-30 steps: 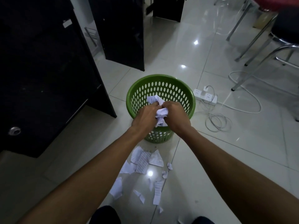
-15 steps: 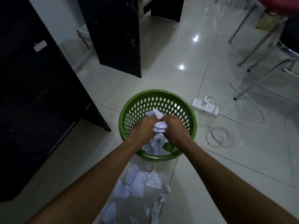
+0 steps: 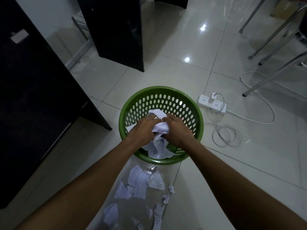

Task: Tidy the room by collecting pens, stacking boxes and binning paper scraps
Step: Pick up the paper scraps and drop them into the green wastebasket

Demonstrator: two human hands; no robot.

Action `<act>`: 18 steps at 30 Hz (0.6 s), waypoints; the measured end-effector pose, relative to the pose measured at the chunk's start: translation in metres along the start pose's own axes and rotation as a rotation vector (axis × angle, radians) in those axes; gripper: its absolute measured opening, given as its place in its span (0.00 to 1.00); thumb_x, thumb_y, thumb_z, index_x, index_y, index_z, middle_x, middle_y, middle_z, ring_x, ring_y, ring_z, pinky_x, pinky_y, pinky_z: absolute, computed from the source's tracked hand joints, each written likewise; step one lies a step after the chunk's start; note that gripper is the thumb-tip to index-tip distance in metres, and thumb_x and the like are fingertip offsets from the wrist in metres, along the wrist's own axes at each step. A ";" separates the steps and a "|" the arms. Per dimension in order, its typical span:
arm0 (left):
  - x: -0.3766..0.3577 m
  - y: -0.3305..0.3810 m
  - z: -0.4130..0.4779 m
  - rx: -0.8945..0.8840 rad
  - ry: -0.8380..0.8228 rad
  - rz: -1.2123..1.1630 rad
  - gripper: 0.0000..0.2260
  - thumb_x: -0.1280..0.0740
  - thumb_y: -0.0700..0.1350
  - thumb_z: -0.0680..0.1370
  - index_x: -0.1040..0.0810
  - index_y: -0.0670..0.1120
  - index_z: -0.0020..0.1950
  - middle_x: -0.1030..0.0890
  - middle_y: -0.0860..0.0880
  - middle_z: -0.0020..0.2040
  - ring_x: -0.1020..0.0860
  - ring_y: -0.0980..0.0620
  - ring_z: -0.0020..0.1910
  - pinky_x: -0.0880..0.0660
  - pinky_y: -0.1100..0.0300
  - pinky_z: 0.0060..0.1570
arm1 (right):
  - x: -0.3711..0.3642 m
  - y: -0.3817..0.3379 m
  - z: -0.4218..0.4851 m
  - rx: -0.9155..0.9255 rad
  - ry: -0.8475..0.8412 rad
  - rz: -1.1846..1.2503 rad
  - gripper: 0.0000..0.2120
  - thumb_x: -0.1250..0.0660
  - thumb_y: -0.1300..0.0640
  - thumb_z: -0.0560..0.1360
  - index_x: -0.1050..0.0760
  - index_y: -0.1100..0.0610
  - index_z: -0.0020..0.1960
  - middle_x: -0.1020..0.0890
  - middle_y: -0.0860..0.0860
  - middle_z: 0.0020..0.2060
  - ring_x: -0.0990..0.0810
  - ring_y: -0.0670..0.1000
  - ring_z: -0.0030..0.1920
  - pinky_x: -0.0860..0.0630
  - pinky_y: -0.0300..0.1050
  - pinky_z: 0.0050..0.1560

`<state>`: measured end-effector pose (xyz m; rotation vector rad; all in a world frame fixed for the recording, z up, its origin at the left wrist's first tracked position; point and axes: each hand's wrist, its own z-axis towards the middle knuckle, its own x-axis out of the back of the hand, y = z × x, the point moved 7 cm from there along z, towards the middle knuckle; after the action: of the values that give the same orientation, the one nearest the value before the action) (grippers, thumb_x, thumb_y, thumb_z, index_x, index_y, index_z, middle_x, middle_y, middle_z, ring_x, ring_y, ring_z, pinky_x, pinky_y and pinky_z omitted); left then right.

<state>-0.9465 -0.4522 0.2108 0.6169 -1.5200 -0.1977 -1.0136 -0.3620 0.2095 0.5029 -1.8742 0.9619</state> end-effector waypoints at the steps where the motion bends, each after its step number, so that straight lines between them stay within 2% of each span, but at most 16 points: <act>1: -0.004 -0.005 -0.001 0.031 -0.036 0.043 0.26 0.31 0.41 0.74 0.31 0.46 0.72 0.30 0.45 0.72 0.34 0.47 0.72 0.37 0.49 0.71 | -0.005 0.003 0.000 -0.014 -0.048 -0.028 0.39 0.29 0.45 0.71 0.43 0.52 0.76 0.45 0.53 0.77 0.42 0.58 0.74 0.34 0.60 0.67; 4: -0.015 -0.019 -0.004 0.129 -0.139 0.117 0.28 0.36 0.44 0.78 0.41 0.50 0.77 0.45 0.48 0.79 0.47 0.50 0.78 0.46 0.44 0.74 | -0.015 0.014 0.000 -0.040 -0.140 -0.083 0.52 0.27 0.37 0.65 0.56 0.47 0.78 0.57 0.49 0.78 0.52 0.59 0.76 0.38 0.65 0.68; 8: -0.018 -0.026 -0.009 0.169 -0.154 0.106 0.32 0.34 0.51 0.77 0.44 0.51 0.78 0.48 0.49 0.79 0.49 0.50 0.78 0.49 0.43 0.75 | -0.020 0.020 -0.001 -0.047 -0.196 -0.102 0.60 0.22 0.40 0.60 0.61 0.42 0.77 0.64 0.48 0.77 0.58 0.60 0.77 0.41 0.68 0.68; 13: -0.021 -0.030 -0.010 0.181 -0.186 0.177 0.42 0.29 0.57 0.72 0.50 0.52 0.79 0.53 0.50 0.80 0.53 0.50 0.78 0.54 0.42 0.75 | -0.017 0.021 -0.002 -0.021 -0.194 -0.117 0.60 0.22 0.42 0.62 0.62 0.43 0.77 0.66 0.51 0.76 0.59 0.60 0.77 0.43 0.66 0.70; 18: -0.021 -0.032 -0.015 0.204 -0.188 0.158 0.43 0.28 0.55 0.72 0.50 0.52 0.79 0.55 0.50 0.80 0.54 0.49 0.79 0.56 0.44 0.75 | -0.014 0.019 -0.005 -0.008 -0.180 -0.133 0.58 0.23 0.41 0.64 0.62 0.44 0.77 0.65 0.52 0.76 0.58 0.61 0.77 0.42 0.65 0.71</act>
<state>-0.9254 -0.4648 0.1777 0.6499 -1.7765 0.0217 -1.0168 -0.3476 0.1905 0.7201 -1.9756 0.8435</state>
